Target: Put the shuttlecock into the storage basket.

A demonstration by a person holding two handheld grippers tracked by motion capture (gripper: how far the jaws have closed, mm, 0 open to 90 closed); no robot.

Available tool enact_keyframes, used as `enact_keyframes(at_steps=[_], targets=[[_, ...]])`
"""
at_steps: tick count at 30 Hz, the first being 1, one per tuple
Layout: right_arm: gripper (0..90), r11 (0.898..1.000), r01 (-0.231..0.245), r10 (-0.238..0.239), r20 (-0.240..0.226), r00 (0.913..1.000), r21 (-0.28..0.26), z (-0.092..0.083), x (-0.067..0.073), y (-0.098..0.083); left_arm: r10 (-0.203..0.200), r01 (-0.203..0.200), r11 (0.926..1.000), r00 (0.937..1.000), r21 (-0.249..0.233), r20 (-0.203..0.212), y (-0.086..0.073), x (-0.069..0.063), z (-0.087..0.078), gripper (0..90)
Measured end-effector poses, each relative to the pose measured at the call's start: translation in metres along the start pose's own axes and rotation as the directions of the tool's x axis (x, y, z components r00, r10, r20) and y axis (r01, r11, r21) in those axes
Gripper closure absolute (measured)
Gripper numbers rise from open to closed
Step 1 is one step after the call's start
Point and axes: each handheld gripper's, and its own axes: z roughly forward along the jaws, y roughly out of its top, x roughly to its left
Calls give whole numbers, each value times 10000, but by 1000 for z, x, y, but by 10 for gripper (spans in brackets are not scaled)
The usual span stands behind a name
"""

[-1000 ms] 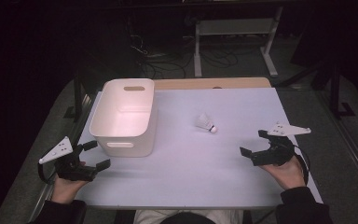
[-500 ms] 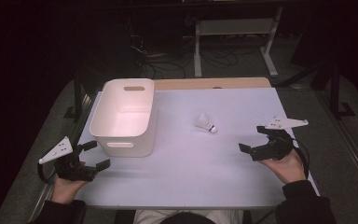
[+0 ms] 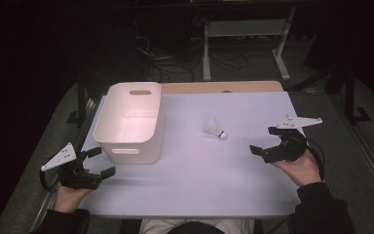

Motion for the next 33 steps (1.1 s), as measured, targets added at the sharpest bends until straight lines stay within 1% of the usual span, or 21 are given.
enact_keyframes(at_steps=[8,17,33], targets=[[0,9999,121,-120,-76,9999,119,3,-1,7,7,-7,10000,10000,37,29,0,0,0,0],[0,9987,426,-421,-163,9990,293,7,1,17,18,-18,10000,10000,49,20,0,0,0,0],[0,9960,662,-646,-288,9975,601,14,-1,34,35,-35,10000,10000,67,34,0,0,0,0]])
